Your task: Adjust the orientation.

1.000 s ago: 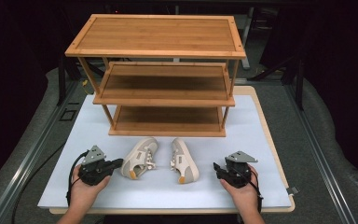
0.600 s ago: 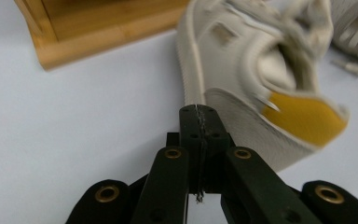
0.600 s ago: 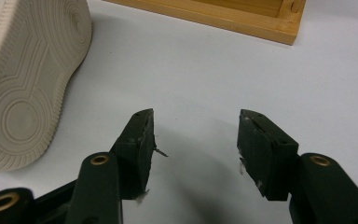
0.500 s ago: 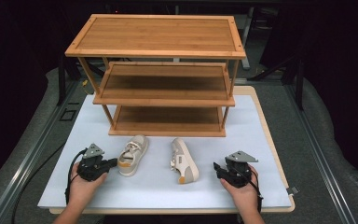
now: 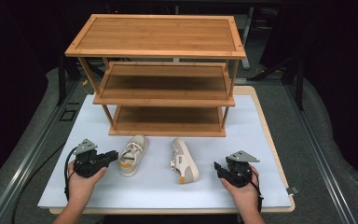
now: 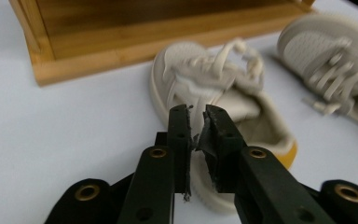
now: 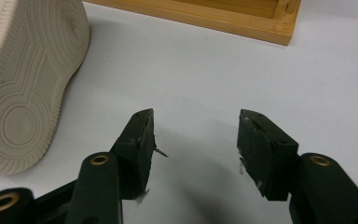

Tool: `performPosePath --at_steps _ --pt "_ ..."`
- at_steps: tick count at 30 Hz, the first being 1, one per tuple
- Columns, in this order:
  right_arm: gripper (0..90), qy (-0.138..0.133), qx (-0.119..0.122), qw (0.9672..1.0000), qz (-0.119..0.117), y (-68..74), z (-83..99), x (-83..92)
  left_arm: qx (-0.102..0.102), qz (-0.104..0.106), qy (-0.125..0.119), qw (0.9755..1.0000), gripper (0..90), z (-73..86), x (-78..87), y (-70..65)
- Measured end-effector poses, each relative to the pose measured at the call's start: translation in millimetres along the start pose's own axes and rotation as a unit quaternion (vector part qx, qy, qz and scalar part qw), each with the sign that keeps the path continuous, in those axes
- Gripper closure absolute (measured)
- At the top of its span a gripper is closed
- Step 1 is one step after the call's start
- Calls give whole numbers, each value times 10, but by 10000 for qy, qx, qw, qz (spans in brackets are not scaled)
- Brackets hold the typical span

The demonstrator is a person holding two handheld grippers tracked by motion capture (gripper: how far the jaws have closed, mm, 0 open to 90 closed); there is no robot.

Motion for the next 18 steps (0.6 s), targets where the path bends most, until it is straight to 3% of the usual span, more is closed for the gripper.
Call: performPosePath --at_steps 6,8,10,12,14,18 --pt "461 -67 -37 10000 7 -2 -3 15 100 315 68 9994 669 -39 -139 -22" --pt "464 -112 -57 9999 9 -1 -8 24 29 259 189 9995 658 -39 -201 -42" --pt "469 -141 -45 9999 -3 -3 -11 29 115 155 290 9994 671 -44 -253 -37" --pt "475 -136 -51 9999 -12 -1 -13 32 209 197 306 9991 690 -49 -255 -27" --pt "479 -130 -47 9999 -20 3 -15 35 155 150 333 9992 701 -48 -254 -59" --pt "482 -131 -36 9999 -12 10 -19 42 -170 113 414 9989 743 -47 -251 -180"
Point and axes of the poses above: each handheld gripper's, and its own axes: x roughly backward along the jaws, z roughly out of its underside, y roughly to its left, the point moved 1 cm from there along -x, roughly forward along the jaws, and after that the axes turned 11 degrees about -x, right-handed, at the moved point
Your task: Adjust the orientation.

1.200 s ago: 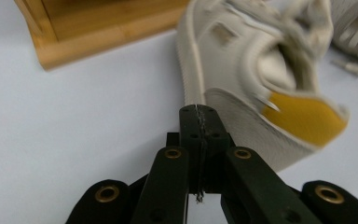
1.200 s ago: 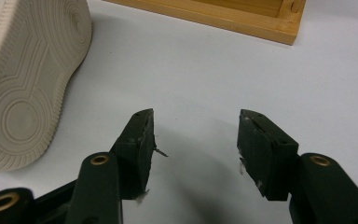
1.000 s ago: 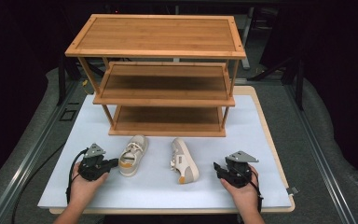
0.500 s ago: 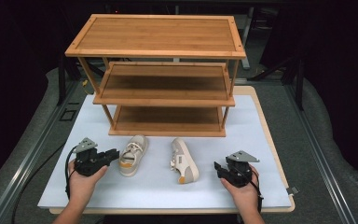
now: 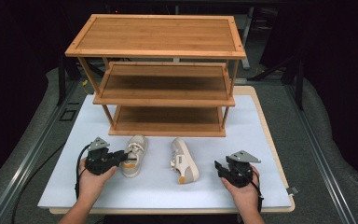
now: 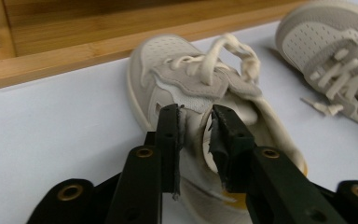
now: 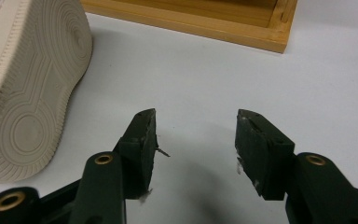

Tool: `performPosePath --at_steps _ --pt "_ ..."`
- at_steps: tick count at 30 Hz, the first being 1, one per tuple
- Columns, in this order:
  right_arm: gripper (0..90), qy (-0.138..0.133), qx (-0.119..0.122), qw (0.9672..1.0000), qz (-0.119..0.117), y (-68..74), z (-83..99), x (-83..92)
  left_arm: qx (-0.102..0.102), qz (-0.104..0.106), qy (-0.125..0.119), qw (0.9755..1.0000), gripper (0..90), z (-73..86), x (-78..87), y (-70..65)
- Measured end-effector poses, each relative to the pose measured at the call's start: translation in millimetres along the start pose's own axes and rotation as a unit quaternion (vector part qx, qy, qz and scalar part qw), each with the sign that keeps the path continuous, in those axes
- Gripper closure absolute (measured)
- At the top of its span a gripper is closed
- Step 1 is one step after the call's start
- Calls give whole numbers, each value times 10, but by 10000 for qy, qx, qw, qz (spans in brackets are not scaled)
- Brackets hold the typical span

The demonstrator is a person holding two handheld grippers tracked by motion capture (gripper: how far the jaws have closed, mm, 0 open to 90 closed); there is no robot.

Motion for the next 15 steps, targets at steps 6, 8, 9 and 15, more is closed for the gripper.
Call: performPosePath --at_steps 6,8,9,15 --pt "506 -49 -1 10000 -2 15 -8 23 -44 4 9 10000 753 7 6 -66" --pt "513 -59 22 10000 3 18 -11 29 -60 -2 17 10000 750 4 6 -63" --pt "526 -71 27 10000 -14 24 -12 31 -33 -21 19 10000 742 3 2 -65" --pt "576 -73 151 9998 -108 112 -22 49 129 -133 -1 9998 596 2 -78 -45"
Point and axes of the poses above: each handheld gripper's, and its own axes: x roughly backward along the jaws, z roughly out of its underside, y roughly to its left, the point moved 1 cm from there along -x, roughly forward along the jaws, and after that the axes turned 11 degrees about -x, right-handed, at the moved point
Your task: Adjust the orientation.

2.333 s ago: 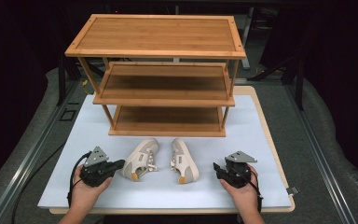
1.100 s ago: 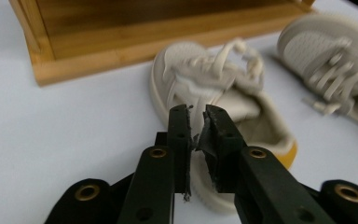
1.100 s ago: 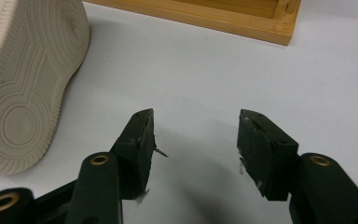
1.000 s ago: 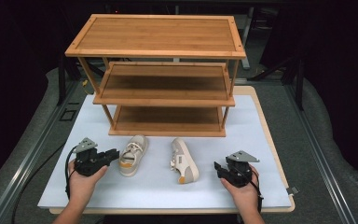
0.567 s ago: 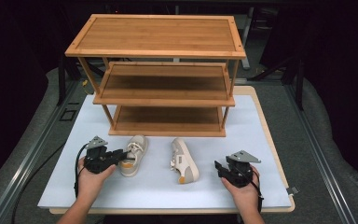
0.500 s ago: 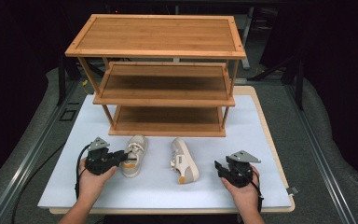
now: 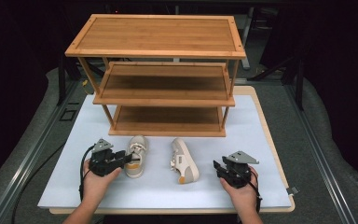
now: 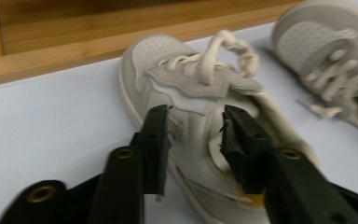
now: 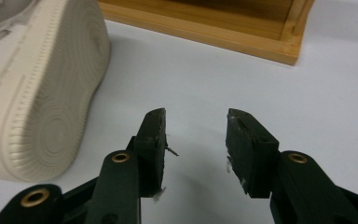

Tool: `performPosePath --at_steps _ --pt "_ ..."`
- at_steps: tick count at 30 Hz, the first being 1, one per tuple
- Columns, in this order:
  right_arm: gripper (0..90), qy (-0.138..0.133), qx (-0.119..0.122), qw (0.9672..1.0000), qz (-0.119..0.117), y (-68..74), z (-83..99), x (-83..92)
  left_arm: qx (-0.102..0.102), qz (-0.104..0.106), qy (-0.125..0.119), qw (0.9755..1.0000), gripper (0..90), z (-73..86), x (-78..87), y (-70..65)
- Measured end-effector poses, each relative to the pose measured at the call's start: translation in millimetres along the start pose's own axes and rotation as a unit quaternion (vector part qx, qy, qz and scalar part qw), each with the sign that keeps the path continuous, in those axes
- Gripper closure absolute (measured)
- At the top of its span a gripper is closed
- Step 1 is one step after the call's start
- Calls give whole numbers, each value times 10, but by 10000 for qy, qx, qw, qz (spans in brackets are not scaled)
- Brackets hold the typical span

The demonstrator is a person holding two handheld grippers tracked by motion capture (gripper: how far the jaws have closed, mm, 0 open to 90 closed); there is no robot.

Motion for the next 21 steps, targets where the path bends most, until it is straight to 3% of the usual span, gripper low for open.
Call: performPosePath --at_steps 3,4,7,8,12,16,21 --pt "576 -71 124 9999 5 82 -9 15 202 21 61 9998 609 10 -77 31" --pt "575 -116 162 9997 -159 102 -11 17 174 17 92 9998 620 2 -79 24" --pt "572 -145 255 9995 -89 151 -17 36 108 31 81 9999 667 -3 -71 6" --pt "570 -222 296 9992 -124 188 -27 57 73 169 77 9998 679 -7 -69 -33" --pt "573 -314 321 9988 -170 275 -43 112 17 281 89 9996 681 3 -55 -162" --pt "759 -364 491 9976 -318 374 -47 171 116 466 9 9988 650 46 -22 -241" --pt "900 -388 445 9963 -629 471 -65 220 182 615 -148 9978 596 89 1 -192"
Point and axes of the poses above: each handheld gripper's, and its own axes: x roughly backward along the jaws, z roughly out of its underside, y roughly to its left, the point moved 1 cm from there along -x, roughly forward along the jaws, and after that the axes turned 11 degrees about -x, right-handed, at the moved point
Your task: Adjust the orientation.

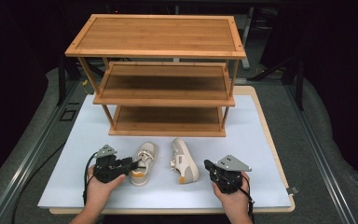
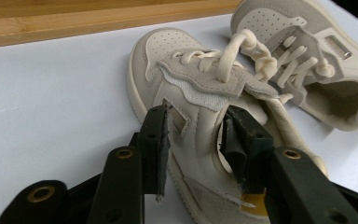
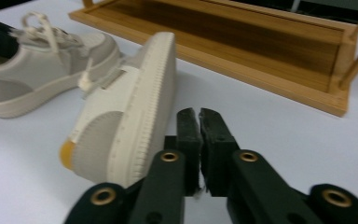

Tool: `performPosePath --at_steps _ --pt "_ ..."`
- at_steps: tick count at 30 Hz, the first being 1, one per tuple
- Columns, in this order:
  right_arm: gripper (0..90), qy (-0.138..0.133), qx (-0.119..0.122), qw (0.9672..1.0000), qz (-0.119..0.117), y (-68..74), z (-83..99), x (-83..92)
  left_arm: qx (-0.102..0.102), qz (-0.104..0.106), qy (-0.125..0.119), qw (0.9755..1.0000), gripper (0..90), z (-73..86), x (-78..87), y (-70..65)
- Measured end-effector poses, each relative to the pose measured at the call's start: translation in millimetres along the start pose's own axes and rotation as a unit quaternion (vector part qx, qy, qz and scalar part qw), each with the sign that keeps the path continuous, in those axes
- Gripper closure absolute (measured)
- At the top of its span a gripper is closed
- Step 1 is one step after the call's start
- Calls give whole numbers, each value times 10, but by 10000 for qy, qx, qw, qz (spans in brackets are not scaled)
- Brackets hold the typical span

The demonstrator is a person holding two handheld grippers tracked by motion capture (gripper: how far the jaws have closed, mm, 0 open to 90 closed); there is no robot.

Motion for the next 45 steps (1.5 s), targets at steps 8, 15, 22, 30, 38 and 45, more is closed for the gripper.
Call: performPosePath --at_steps 8,15,22,30,38,45 --pt "900 181 293 9989 -308 179 19 -100 -144 -81 -65 9998 552 15 18 11" --pt "898 324 499 9977 -325 220 51 -154 -162 -79 -80 9998 544 17 25 11" --pt "898 294 345 9989 -153 122 54 -134 -172 -74 -117 9998 537 16 49 11" --pt "897 333 312 9986 285 -12 76 -136 -160 -28 -125 9998 528 20 50 20" --pt "883 713 -220 9967 311 -214 145 -226 -141 -14 -142 9998 525 24 47 25" --pt "806 548 -345 9974 304 -234 117 -214 -129 -13 -150 9998 525 26 45 25"
Point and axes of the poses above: each handheld gripper's, and its own axes: x roughly backward along the jaws, z roughly out of its underside, y roughly to its left, the point moved 1 cm from there along -x, roughly forward along the jaws, and after that the axes turned 11 degrees about -x, right-handed, at the moved point
